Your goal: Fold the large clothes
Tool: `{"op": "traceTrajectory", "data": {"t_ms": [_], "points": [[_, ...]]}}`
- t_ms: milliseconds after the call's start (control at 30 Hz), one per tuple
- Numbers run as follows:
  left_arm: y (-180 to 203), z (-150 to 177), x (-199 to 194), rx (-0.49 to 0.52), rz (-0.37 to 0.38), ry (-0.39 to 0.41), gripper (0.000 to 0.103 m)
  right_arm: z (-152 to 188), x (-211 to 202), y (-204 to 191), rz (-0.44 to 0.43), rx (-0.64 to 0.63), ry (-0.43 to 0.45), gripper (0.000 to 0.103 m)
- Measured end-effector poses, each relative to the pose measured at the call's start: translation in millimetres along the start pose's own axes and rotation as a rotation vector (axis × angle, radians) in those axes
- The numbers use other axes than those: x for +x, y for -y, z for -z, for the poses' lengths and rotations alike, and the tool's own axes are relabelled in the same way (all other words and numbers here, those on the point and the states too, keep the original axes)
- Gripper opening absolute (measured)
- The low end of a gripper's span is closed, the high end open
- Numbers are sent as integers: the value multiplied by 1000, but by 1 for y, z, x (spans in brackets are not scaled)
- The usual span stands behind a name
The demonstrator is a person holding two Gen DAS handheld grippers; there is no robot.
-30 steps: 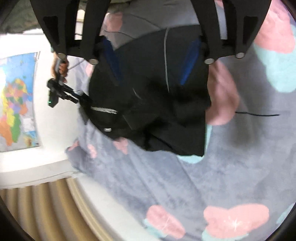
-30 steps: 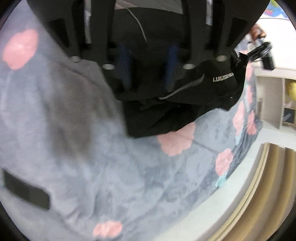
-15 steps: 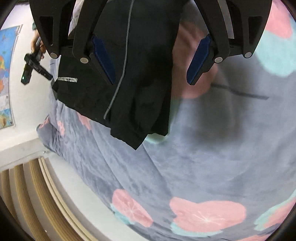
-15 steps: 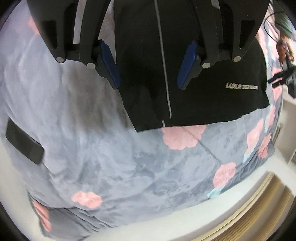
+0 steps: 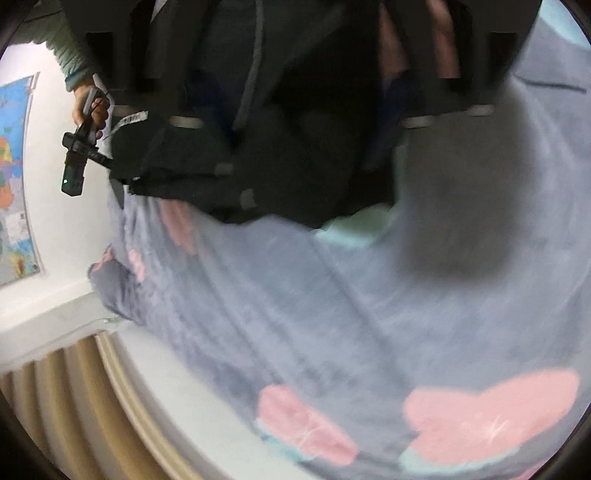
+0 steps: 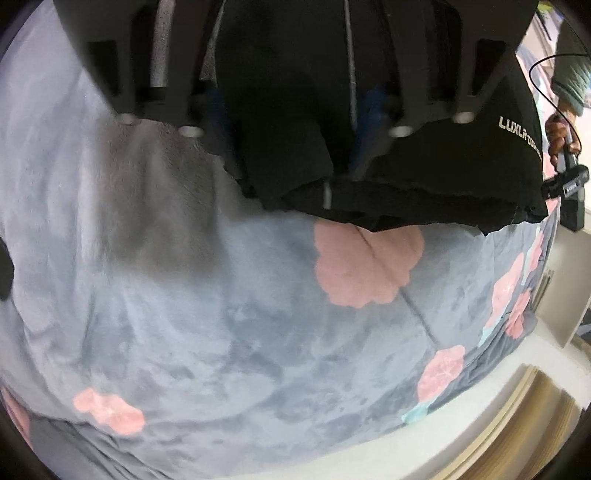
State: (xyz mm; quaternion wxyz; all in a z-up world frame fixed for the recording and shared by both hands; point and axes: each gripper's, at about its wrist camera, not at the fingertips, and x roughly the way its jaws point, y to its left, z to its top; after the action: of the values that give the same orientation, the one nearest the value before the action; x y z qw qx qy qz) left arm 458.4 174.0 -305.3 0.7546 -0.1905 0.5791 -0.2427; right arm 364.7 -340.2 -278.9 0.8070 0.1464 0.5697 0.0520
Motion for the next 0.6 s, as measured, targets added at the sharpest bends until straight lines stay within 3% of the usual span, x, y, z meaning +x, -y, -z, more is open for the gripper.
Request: {"op": "traceTrajectory", "data": {"t_ms": [33, 100, 233, 333, 367, 433, 533, 600], "points": [[7, 1, -1, 23, -11, 0, 20, 2, -3, -5, 13, -18, 9, 34], [23, 5, -10, 81, -50, 35, 16, 6, -12, -15, 56, -64, 39, 27], [38, 2, -44, 96, -61, 114, 15, 12, -50, -35, 155, -132, 130, 22], [33, -14, -72, 25, 37, 208, 15, 2, -75, -35, 213, -126, 198, 20], [31, -20, -71, 15, 31, 219, 15, -6, -81, -33, 221, -111, 223, 20], [31, -29, -55, 14, -36, 209, 15, -22, -73, -29, 227, -90, 224, 20], [18, -35, -6, 3, -194, 120, 15, -38, -35, -30, 280, -82, 165, 20], [2, -32, 23, -29, -215, 50, 15, -41, -7, -25, 309, -61, 113, 19]]}}
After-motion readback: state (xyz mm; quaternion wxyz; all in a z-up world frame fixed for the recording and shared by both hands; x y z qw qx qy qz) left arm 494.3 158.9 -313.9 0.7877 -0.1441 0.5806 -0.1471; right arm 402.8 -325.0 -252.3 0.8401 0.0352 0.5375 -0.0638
